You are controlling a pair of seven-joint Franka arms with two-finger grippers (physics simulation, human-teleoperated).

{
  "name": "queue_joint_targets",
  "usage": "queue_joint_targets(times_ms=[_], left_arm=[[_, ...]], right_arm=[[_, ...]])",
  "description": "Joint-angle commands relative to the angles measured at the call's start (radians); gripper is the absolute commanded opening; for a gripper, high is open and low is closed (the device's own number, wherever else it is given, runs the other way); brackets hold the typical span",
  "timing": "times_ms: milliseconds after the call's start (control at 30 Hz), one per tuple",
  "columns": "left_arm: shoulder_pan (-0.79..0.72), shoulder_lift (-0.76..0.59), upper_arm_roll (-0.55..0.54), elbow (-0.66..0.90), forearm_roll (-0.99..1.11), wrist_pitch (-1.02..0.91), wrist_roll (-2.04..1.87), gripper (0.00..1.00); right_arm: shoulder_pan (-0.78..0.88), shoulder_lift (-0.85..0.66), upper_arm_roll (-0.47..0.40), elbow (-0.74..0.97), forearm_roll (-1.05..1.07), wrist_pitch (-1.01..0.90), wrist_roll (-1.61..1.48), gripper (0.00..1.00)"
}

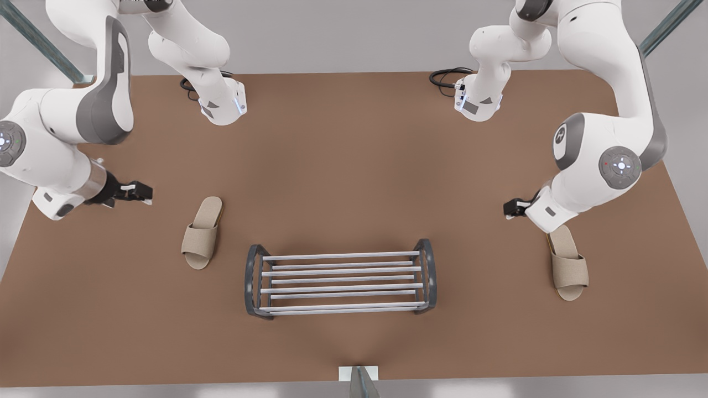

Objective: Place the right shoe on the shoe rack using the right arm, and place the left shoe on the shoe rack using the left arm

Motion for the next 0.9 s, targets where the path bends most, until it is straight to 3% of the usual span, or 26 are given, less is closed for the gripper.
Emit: queue_joint_targets(times_ms=[0,133,167,200,267,300,333,367,400,500,567,600,633,700,867], left_arm=[[-0.004,0.000,0.000,-0.003,0.009,0.139,-0.085,1.00],[0.024,-0.040,-0.002,-0.054,0.060,0.123,-0.073,1.00],[0.058,-0.054,-0.002,-0.150,0.066,0.310,-0.068,1.00],[0.094,-0.136,-0.002,-0.431,0.164,0.745,-0.065,1.00],[0.154,-0.161,0.003,-0.624,0.293,1.195,-0.064,1.00],[0.251,-0.095,0.006,-0.697,0.434,1.510,-0.056,1.00],[0.332,-0.035,0.004,-0.697,0.575,1.671,-0.056,1.00],[0.375,-0.008,0.004,-0.697,0.588,1.709,-0.056,1.00],[0.407,0.024,0.004,-0.698,0.591,1.734,-0.058,1.00],[0.538,0.140,0.004,-0.675,0.669,1.811,-0.058,1.00],[0.631,0.202,0.010,-0.662,0.759,1.811,-0.055,1.00],[0.662,0.212,0.009,-0.652,0.807,1.809,-0.055,1.00],[0.688,0.212,0.009,-0.655,0.831,1.809,-0.055,1.00],[0.713,0.255,0.009,-0.663,0.845,1.809,-0.055,1.00],[0.737,0.302,0.009,-0.675,0.848,1.809,-0.055,1.00]], right_arm=[[-0.002,0.002,0.012,0.019,0.012,0.136,-0.063,1.00],[0.018,0.034,0.034,0.019,0.013,0.179,-0.057,1.00],[0.036,0.063,0.034,0.034,0.012,0.179,-0.057,1.00],[0.036,0.110,0.034,0.095,0.015,0.135,-0.060,1.00],[0.016,0.130,0.029,0.094,0.021,-0.071,-0.063,1.00],[0.016,0.194,0.026,0.078,0.015,-0.100,-0.065,1.00],[0.030,0.195,0.024,0.083,0.012,-0.128,-0.031,1.00],[0.019,0.157,0.029,0.050,0.010,-0.022,-0.036,1.00],[0.018,0.039,0.032,-0.114,0.008,0.151,-0.036,1.00],[0.016,-0.407,0.032,-0.753,0.012,0.743,-0.036,1.00],[-0.005,-0.578,0.034,-0.929,0.013,0.915,-0.030,1.00],[-0.005,-0.602,0.035,-1.043,0.016,1.113,-0.005,1.00],[-0.004,-0.587,0.046,-1.184,0.016,1.458,0.118,1.00],[-0.045,-0.527,0.055,-1.211,0.015,1.658,0.062,1.00],[-0.114,-0.433,0.055,-1.210,0.015,1.666,0.070,1.00]])
